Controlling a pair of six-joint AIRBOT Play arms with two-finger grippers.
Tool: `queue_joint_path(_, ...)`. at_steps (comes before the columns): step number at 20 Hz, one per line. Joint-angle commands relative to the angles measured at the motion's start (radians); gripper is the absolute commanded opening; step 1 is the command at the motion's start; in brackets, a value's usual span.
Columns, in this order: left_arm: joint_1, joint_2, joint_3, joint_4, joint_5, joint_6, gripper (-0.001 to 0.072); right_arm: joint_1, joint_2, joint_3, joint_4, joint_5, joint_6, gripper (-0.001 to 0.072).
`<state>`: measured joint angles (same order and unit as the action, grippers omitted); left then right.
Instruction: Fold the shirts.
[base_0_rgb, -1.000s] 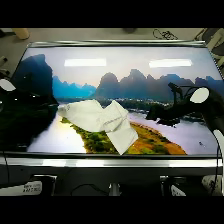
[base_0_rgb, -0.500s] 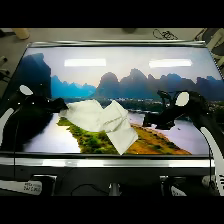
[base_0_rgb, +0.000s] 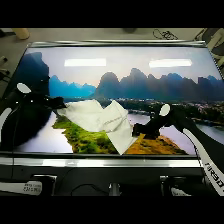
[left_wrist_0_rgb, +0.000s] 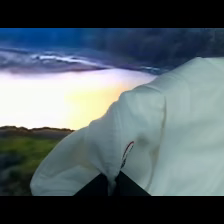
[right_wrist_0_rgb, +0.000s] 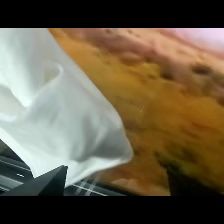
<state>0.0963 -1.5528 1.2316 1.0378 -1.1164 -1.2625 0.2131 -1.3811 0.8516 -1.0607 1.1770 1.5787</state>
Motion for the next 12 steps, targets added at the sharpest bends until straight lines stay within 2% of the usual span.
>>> queue_joint_path(1, 0.000, 0.037, 0.004, -0.003, -0.021, 0.037, 0.0022, 0.059, -0.056, -0.007, 0.040, -0.089, 0.015, 0.0685)
queue_joint_path(2, 0.000, 0.044, 0.004, -0.003, -0.027, 0.037, 0.0022, 0.066, -0.066, -0.007, 0.074, -0.111, 0.014, 0.0640)
queue_joint_path(3, 0.000, 0.053, 0.004, -0.003, -0.029, 0.037, 0.0022, 0.070, -0.077, -0.007, 0.123, -0.134, 0.014, 0.0566)
queue_joint_path(4, 0.000, 0.066, 0.004, -0.003, -0.028, 0.037, 0.0022, 0.071, -0.081, -0.007, 0.160, -0.157, 0.013, 0.0396)
queue_joint_path(5, 0.000, 0.084, 0.005, -0.003, -0.028, 0.037, 0.0022, 0.071, -0.081, -0.005, 0.183, -0.185, 0.005, 0.0099)
queue_joint_path(6, 0.000, 0.105, 0.016, -0.003, -0.035, 0.037, 0.0022, 0.068, -0.074, 0.010, 0.188, -0.172, 0.002, 0.0020)
queue_joint_path(9, 0.002, 0.220, 0.142, -0.007, -0.043, 0.037, 0.0022, 0.068, 0.039, 0.156, 0.079, -0.061, -0.076, 0.0018)
queue_joint_path(10, 0.003, 0.277, 0.225, -0.006, -0.034, 0.035, 0.0022, 0.068, 0.110, 0.250, -0.037, -0.025, -0.063, 0.0018)
queue_joint_path(12, 0.008, 0.399, 0.415, 0.022, 0.031, -0.026, 0.0021, 0.068, 0.272, 0.463, -0.391, -0.002, 0.064, 0.0019)
